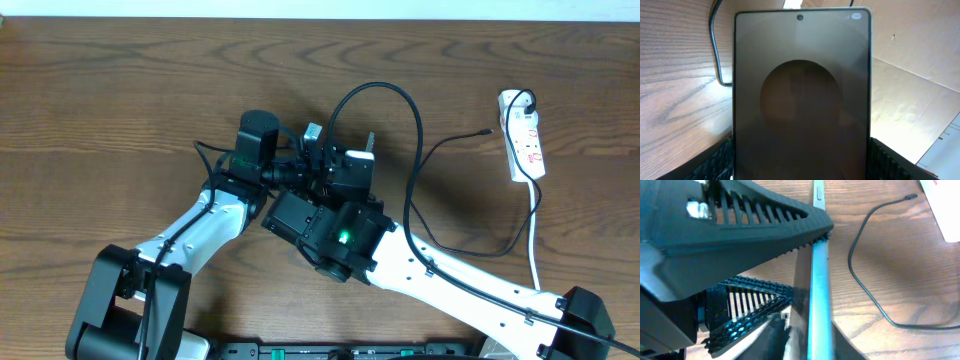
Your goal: Plug charger to phone and switch on socket
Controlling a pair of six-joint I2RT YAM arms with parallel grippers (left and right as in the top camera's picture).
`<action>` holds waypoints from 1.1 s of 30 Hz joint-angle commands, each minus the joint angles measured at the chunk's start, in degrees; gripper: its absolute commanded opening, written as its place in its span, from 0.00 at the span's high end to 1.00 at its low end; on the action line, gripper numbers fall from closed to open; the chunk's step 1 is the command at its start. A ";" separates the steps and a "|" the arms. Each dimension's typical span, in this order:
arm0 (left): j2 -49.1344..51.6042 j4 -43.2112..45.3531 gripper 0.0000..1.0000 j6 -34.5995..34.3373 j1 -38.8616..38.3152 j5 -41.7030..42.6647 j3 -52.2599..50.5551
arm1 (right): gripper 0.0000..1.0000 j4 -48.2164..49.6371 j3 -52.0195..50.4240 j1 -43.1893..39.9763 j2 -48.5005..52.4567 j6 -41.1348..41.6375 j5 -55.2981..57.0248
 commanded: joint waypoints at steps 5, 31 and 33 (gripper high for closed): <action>-1.18 0.74 0.42 0.13 0.17 1.27 0.26 | 0.99 0.28 -0.31 0.68 0.04 0.31 1.46; -1.18 0.76 0.00 12.79 8.44 -5.29 0.26 | 0.99 -4.50 -0.24 0.44 -10.12 0.28 2.01; -1.18 2.23 0.00 15.63 12.17 -2.91 0.26 | 0.99 -5.01 -0.24 0.22 -15.08 0.31 0.28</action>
